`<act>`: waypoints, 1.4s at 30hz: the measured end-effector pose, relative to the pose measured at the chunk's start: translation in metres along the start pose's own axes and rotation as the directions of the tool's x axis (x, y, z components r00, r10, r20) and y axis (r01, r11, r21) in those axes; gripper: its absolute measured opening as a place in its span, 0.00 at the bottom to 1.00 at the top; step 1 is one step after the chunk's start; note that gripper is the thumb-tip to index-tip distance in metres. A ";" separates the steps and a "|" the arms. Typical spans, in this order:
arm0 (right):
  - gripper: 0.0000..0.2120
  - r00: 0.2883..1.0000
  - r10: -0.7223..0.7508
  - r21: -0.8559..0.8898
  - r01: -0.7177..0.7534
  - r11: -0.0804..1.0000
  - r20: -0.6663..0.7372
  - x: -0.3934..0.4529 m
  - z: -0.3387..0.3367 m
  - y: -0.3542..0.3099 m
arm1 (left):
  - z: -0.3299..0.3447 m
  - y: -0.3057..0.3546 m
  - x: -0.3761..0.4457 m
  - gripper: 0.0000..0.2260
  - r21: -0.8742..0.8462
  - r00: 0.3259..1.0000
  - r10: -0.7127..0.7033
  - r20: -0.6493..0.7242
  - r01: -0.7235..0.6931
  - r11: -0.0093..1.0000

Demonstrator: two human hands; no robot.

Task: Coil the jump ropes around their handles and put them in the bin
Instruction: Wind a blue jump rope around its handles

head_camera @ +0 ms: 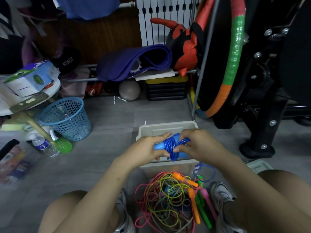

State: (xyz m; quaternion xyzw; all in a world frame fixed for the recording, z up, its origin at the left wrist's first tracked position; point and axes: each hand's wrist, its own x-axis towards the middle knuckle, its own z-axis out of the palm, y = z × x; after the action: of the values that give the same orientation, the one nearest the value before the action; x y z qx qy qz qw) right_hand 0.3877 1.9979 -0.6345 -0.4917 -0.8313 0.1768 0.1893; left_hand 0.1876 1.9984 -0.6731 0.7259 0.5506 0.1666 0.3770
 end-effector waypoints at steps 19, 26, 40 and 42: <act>0.19 0.990 0.106 0.345 -0.132 0.929 0.096 0.016 0.010 0.021 | 0.002 0.020 -0.016 0.28 0.102 0.995 0.029 0.094 -0.038 0.994; 0.09 0.944 -0.078 0.779 -0.214 0.590 0.319 0.014 0.006 0.025 | -0.006 0.017 -0.028 0.25 -0.330 0.971 0.065 0.230 0.015 0.944; 0.20 0.927 0.038 0.848 -0.357 0.391 0.372 0.005 0.005 0.014 | -0.016 0.001 -0.035 0.26 -0.622 0.986 0.091 0.139 0.015 0.783; 0.31 0.937 -0.018 0.852 -0.309 0.422 0.349 0.005 0.008 0.013 | -0.017 0.000 -0.034 0.26 -0.637 0.996 0.051 0.079 0.011 0.771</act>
State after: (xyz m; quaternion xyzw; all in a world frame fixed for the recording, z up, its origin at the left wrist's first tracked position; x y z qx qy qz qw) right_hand 0.3911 2.0074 -0.6468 -0.3528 -0.5815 0.6799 0.2741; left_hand 0.1651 1.9729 -0.6563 0.5681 0.4358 0.3137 0.6236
